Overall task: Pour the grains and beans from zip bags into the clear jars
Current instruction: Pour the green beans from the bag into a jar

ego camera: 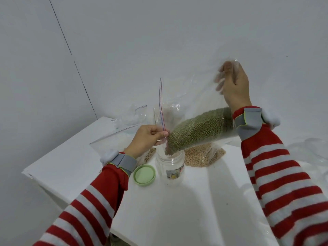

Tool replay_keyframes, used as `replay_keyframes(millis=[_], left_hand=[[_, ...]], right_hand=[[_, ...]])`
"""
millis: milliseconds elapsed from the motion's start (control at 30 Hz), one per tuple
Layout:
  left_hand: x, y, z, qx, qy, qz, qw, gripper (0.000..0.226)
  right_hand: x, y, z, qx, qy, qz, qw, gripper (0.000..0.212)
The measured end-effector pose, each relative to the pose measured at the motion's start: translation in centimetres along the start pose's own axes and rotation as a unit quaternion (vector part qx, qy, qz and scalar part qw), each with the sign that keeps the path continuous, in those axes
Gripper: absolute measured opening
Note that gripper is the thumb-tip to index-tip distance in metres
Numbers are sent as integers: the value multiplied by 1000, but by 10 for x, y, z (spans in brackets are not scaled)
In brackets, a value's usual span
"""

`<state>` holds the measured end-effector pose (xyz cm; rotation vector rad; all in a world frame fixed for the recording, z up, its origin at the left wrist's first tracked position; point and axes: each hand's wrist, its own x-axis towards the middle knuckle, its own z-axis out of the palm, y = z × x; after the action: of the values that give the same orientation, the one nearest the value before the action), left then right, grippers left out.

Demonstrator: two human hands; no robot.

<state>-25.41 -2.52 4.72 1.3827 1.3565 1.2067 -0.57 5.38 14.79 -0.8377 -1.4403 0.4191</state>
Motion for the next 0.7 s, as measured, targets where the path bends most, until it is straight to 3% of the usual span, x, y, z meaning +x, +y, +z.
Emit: replay_keyframes(millis=[100,167,267,367,433,700], left_hand=[[0,-1,1,1,-3,2,1000,9],[1,0,2,0,1,2,1000,10],[2,1,4,-1,2,3,1000,11],[2,1,5,1,3,6,1000,9],[1,1,5,6,5,10,1000,8],[-1,1,4,-6,14,12,1000,9]], right_hand=[[-1,5,-5,-117,6,-17,993,27],[-2,4,-6,-127,4,0,992,27],[3,-2,0,-23,23,119,992,21],[9,-7,5,72,32,255,964,26],[11,-8,8,134,36,281,950,29],[7,-14,14,178,65,115,975,26]])
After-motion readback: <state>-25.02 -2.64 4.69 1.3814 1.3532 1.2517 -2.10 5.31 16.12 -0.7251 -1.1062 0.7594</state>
